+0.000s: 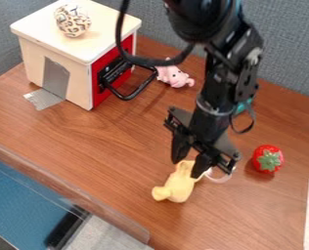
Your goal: Move the yellow duck to the middle bottom part of the table
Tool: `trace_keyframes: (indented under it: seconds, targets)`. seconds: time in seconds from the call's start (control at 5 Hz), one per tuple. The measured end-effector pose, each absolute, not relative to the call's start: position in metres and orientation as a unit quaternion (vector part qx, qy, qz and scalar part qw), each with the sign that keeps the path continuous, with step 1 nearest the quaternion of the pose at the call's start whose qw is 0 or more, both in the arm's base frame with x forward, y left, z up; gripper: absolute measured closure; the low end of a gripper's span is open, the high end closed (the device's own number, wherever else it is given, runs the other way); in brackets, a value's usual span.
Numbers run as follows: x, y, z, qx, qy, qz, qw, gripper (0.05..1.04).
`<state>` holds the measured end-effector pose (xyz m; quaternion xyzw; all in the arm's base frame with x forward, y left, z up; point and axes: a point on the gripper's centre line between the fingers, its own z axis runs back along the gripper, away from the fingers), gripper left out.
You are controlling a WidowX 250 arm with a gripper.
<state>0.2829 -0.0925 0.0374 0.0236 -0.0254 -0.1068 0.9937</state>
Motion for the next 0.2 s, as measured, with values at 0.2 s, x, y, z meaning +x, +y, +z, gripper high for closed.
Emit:
trace_keyframes:
  seconds: [0.2]
  targets:
    - [0.2816, -0.0914, 0.0531, 0.019, -0.042, -0.092, 0.995, 0.175]
